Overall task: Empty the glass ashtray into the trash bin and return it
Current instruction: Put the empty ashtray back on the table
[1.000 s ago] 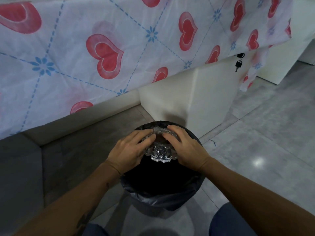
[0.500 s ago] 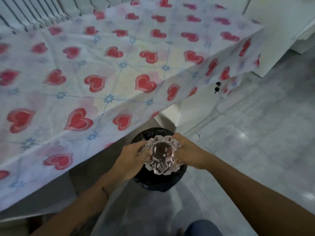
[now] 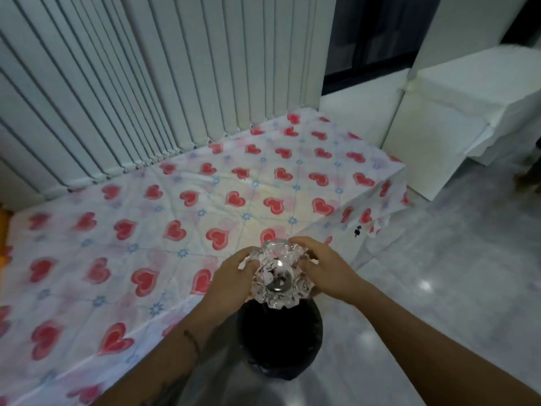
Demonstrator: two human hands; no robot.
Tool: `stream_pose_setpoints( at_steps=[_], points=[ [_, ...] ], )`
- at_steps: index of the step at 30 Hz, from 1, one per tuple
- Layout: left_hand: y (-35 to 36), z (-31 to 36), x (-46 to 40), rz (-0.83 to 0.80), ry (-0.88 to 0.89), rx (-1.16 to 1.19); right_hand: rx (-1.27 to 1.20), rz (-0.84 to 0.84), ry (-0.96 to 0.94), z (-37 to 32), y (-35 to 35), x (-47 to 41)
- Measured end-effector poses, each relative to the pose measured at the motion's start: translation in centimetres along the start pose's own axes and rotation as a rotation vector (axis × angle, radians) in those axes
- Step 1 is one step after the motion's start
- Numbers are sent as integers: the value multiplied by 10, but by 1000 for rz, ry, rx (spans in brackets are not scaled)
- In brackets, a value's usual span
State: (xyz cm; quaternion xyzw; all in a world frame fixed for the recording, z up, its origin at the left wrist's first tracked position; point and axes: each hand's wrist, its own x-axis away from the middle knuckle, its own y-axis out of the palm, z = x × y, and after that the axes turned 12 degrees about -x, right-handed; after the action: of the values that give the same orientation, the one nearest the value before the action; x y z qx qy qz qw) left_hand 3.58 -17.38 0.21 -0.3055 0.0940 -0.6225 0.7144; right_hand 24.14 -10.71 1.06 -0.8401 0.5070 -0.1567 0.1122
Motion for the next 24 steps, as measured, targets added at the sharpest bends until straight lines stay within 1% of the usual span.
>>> stream_pose_setpoints(
  at_steps=[4, 6, 9, 13, 18, 24],
  points=[
    [-14, 17, -21, 48, -53, -23, 69, 11, -29, -7, 0, -38],
    [-15, 22, -39, 54, -118, -23, 129, 10, -56, -4, -1, -65],
    [-12, 28, -73, 58, -226, 65, 139, -23, -44, 4, -4, -110],
    [-4, 37, -125, 112, -379, 138, 208, -84, -24, 11, -12, -173],
    [6, 34, -177, 188, -501, 78, 326, -147, 44, 24, -10, -233],
    [17, 29, -206, 241, -569, 43, 484, -172, -53, 37, -5, -265]
  ],
)
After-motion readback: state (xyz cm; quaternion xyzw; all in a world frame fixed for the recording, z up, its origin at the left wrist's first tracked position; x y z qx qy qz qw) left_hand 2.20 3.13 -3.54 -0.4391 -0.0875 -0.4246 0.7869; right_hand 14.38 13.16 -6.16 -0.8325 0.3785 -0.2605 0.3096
